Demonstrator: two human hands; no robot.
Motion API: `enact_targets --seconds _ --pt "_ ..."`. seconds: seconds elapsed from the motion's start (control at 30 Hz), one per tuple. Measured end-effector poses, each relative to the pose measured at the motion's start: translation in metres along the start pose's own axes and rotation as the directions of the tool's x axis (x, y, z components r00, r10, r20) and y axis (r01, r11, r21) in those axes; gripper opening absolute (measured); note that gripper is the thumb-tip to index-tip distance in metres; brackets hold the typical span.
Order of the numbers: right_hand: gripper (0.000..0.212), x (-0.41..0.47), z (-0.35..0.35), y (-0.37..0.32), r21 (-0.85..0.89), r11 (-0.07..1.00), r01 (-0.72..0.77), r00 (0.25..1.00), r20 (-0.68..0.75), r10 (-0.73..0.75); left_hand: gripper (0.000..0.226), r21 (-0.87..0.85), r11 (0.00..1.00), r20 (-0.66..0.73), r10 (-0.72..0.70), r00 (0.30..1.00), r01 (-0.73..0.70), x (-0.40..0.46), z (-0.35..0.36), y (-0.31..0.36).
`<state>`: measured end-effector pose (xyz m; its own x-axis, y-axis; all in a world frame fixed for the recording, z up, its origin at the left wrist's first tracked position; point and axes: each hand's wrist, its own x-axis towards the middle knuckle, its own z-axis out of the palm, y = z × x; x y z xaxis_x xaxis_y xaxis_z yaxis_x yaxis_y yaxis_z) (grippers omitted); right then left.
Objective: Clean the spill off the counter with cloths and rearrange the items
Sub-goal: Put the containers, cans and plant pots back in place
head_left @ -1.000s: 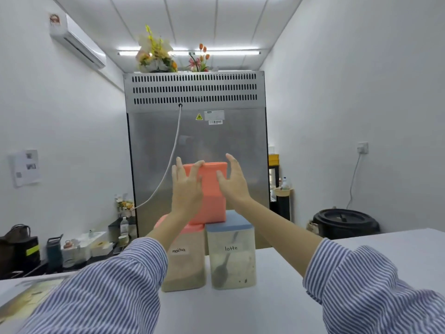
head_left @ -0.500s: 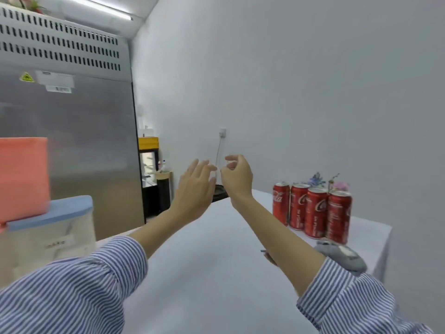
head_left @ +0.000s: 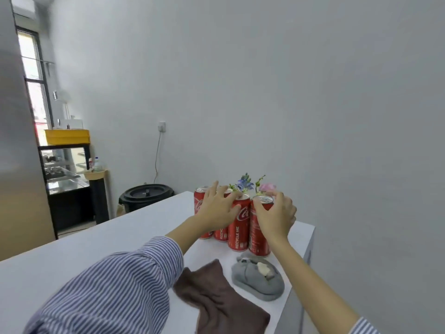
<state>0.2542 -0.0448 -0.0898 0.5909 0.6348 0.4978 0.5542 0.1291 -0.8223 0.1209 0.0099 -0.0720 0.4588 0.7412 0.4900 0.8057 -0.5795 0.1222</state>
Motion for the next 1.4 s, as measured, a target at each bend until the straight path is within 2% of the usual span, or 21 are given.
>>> enact_targets --seconds 0.13,0.27,0.33,0.43,0.6,0.73,0.83,1.0,1.07,1.17,1.27,1.4 --pt "0.040 0.005 0.009 0.022 0.084 0.996 0.026 0.998 0.050 -0.030 0.040 -0.125 0.985 -0.233 0.084 0.969 -0.116 -0.003 0.024 -0.003" --pt "0.045 0.005 0.018 0.027 0.274 0.961 0.028 0.999 -0.022 -0.023 0.037 -0.285 0.924 -0.368 0.142 0.919 -0.257 -0.016 0.029 0.001" --pt "0.049 0.007 0.023 0.027 0.273 0.961 0.051 0.997 -0.075 -0.032 0.036 -0.376 0.875 -0.417 0.133 0.899 -0.304 -0.024 0.036 0.008" --pt "0.055 0.006 0.029 0.024 0.258 0.964 0.063 0.994 -0.099 -0.038 0.032 -0.464 0.832 -0.495 0.042 0.868 -0.305 -0.034 0.044 0.022" --pt "0.052 -0.001 0.027 0.011 0.294 0.946 0.137 0.980 -0.182 -0.085 0.047 -0.611 0.760 -0.471 -0.122 0.873 -0.223 -0.041 0.026 0.031" --pt "0.046 -0.002 0.016 -0.034 0.380 0.903 0.201 0.972 -0.188 -0.138 0.043 -0.636 0.762 -0.459 -0.242 0.855 -0.126 -0.054 -0.022 0.006" --pt "0.044 -0.006 0.017 -0.078 0.469 0.858 0.210 0.978 -0.114 -0.177 0.042 -0.596 0.801 -0.536 -0.347 0.770 -0.054 -0.067 -0.066 -0.023" --pt "0.039 -0.034 0.048 -0.146 0.591 0.806 0.037 0.975 0.156 -0.160 0.038 -0.549 0.828 -0.654 -0.511 0.557 0.115 -0.118 -0.134 -0.073" --pt "0.040 -0.057 0.069 -0.166 0.614 0.789 -0.021 0.954 0.249 -0.168 0.039 -0.515 0.837 -0.678 -0.529 0.510 0.185 -0.150 -0.156 -0.093" --pt "0.042 -0.098 0.101 -0.186 0.625 0.779 -0.060 0.915 0.347 -0.207 0.037 -0.436 0.848 -0.700 -0.531 0.478 0.303 -0.199 -0.181 -0.117" --pt "0.043 -0.143 0.128 -0.195 0.608 0.794 -0.010 0.859 0.411 -0.304 0.036 -0.390 0.826 -0.715 -0.550 0.431 0.407 -0.238 -0.193 -0.135" --pt "0.029 -0.203 0.162 -0.192 0.587 0.786 0.194 0.729 0.450 -0.516 0.036 -0.367 0.794 -0.723 -0.572 0.388 0.485 -0.270 -0.200 -0.149"
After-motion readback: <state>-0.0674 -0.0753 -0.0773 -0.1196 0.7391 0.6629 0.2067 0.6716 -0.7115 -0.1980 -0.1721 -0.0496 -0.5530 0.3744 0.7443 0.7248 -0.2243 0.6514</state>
